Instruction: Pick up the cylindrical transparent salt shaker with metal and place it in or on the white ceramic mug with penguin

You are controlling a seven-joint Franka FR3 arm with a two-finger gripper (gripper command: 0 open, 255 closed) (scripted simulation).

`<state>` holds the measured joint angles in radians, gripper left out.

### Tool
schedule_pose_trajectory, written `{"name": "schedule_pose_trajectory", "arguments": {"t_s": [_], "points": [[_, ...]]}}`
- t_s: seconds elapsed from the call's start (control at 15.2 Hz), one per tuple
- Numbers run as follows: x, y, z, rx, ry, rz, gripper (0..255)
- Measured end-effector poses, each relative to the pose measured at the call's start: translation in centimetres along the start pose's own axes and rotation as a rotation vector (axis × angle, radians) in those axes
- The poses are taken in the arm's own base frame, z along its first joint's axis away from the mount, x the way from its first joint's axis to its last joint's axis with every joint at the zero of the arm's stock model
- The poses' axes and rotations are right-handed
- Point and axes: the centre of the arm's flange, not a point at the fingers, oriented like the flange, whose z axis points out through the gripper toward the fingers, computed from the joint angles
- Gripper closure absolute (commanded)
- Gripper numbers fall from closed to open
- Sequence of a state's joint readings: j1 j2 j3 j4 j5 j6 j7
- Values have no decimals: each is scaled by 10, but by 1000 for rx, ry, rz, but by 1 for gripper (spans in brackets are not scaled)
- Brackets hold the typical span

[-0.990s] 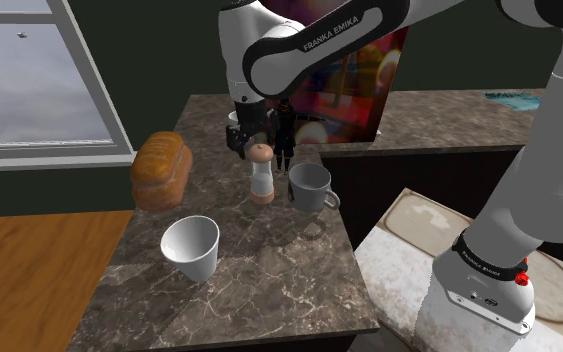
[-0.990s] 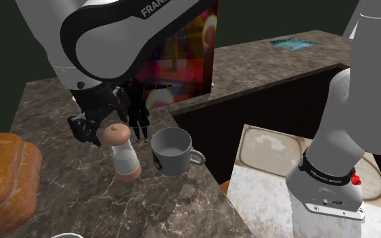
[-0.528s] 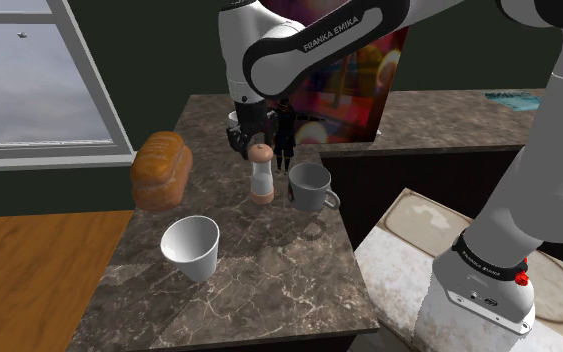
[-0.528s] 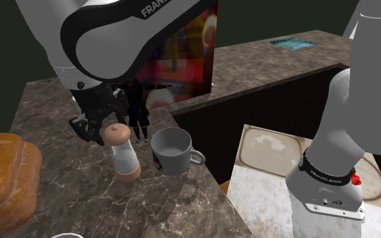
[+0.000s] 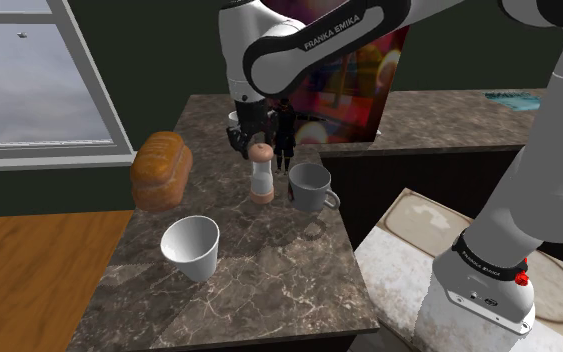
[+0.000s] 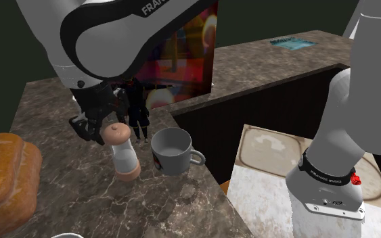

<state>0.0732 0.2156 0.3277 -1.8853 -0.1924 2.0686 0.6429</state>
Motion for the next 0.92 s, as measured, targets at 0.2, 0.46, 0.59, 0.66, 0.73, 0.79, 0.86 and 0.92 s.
{"name": "schedule_pose_trajectory", "arguments": {"t_s": [0.2, 0.46, 0.59, 0.66, 0.73, 0.79, 0.86, 0.92], "points": [[2, -1, -13, 0, 0, 0, 255], [2, 3, -34, 0, 0, 0, 255], [3, 4, -45, 0, 0, 0, 255], [3, 4, -50, 0, 0, 0, 255], [4, 3, -55, 0, 0, 0, 255], [3, 5, -59, 0, 0, 0, 255], [3, 5, -66, 0, 0, 0, 255], [4, 5, -71, 0, 0, 0, 255]]}}
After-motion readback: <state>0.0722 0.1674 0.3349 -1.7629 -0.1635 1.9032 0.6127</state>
